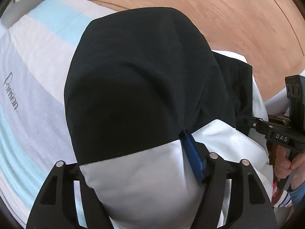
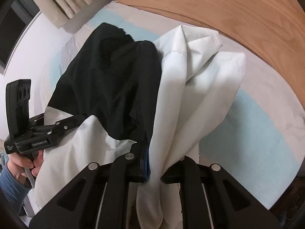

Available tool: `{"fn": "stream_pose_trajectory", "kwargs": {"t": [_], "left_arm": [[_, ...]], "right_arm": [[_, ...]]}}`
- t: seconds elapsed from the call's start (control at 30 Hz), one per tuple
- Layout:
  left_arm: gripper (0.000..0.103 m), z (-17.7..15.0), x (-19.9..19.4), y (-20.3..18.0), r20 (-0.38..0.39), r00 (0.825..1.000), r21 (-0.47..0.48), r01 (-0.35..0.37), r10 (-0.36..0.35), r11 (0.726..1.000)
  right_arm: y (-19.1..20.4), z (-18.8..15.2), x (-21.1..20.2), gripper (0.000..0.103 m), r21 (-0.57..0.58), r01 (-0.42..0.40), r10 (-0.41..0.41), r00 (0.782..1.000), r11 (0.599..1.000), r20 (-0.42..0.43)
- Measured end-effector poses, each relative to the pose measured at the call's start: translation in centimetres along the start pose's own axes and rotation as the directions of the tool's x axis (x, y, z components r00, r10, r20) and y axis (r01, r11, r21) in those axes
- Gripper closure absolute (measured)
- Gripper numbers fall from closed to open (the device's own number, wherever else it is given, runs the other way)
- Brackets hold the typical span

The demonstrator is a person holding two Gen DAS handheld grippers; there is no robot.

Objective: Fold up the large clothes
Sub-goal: 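Lift the folded bundle with both grippers and carry it toward the headboard, then lower the bundle onto the bed and open both grippers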

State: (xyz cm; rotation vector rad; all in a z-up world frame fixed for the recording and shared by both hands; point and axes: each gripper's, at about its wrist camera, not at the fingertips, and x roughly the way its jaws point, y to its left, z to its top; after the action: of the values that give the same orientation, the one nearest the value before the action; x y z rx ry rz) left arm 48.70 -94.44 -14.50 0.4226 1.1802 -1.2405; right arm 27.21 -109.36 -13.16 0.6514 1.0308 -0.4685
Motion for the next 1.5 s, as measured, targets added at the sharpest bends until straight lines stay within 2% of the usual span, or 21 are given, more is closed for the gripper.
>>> {"fn": "stream_pose_trajectory", "kwargs": {"t": [0.27,0.4,0.47,0.5,0.53,0.57,0.63,0.7,0.8,0.97,1.07,1.1,1.2,1.3,1.4,1.5], "left_arm": [[0.030,-0.1,1.8,-0.6,0.005,0.998,0.016,-0.065,0.065,0.998],[0.030,0.0,0.8,-0.8,0.013,0.997,-0.007,-0.078,0.078,0.997],[0.030,-0.2,-0.1,-1.4,0.025,0.996,-0.020,-0.086,0.086,0.996],[0.029,-0.4,-0.3,-1.5,0.029,0.995,-0.022,-0.090,0.090,0.996],[0.027,-0.6,-0.7,-1.6,0.035,0.994,-0.027,-0.101,0.102,0.995],[0.023,-0.8,-1.1,-1.7,0.038,0.992,-0.037,-0.118,0.119,0.992],[0.017,-1.2,-1.8,-2.0,0.049,0.988,-0.047,-0.144,0.147,0.988],[0.010,-2.2,-2.9,-2.9,0.078,0.983,-0.049,-0.162,0.165,0.986],[0.006,-3.9,-4.5,-4.3,0.124,0.973,-0.038,-0.191,0.195,0.981],[0.006,-5.8,-7.9,-5.7,0.192,0.952,0.007,-0.245,0.239,0.970],[0.006,-7.8,-11.3,-6.8,0.251,0.925,0.021,-0.298,0.284,0.954],[0.006,-8.8,-12.6,-7.3,0.259,0.916,0.027,-0.324,0.306,0.946],[0.006,-11.7,-15.4,-9.1,0.275,0.891,0.032,-0.385,0.362,0.922],[0.006,-15.8,-19.0,-10.4,0.315,0.886,0.005,-0.360,0.340,0.933],[0.006,-20.2,-21.5,-10.8,0.295,0.903,-0.036,-0.318,0.314,0.948],[0.006,-24.3,-23.5,-11.9,0.285,0.905,-0.039,-0.318,0.316,0.947]], "right_arm": [[-0.4,-0.7,1.7,0.090,0.003,0.047,-0.047,0.999,0.999,-0.006],[1.0,-0.2,1.8,0.083,-0.024,0.093,-0.092,0.996,0.995,0.017],[1.3,-0.7,1.2,0.069,-0.025,0.137,-0.136,0.990,0.990,0.047],[1.5,-0.9,1.0,0.050,-0.024,0.152,-0.151,0.987,0.988,0.061],[1.5,-1.2,0.6,0.042,-0.008,0.151,-0.150,0.986,0.989,0.077],[1.4,-1.4,0.7,0.039,0.004,0.147,-0.147,0.986,0.989,0.084],[1.6,-1.8,0.0,0.025,0.004,0.142,-0.141,0.985,0.990,0.103],[1.8,-2.4,-1.0,0.020,-0.001,0.164,-0.163,0.977,0.986,0.135],[2.2,-3.3,-2.6,0.009,0.007,0.182,-0.181,0.970,0.983,0.164],[3.5,-5.6,-5.2,0.007,0.010,0.260,-0.255,0.941,0.966,0.224],[4.8,-7.5,-7.8,0.007,0.027,0.325,-0.319,0.904,0.945,0.283],[5.4,-8.6,-9.1,0.007,0.035,0.352,-0.345,0.884,0.935,0.314],[8.0,-11.0,-12.2,0.007,0.055,0.380,-0.371,0.849,0.923,0.376],[9.4,-15.5,-16.2,0.007,0.099,0.358,-0.363,0.820,0.929,0.443],[11.1,-20.1,-18.5,0.007,0.124,0.347,-0.365,0.826,0.930,0.430],[12.8,-24.5,-20.4,0.007,0.122,0.348,-0.366,0.833,0.930,0.414]]}}
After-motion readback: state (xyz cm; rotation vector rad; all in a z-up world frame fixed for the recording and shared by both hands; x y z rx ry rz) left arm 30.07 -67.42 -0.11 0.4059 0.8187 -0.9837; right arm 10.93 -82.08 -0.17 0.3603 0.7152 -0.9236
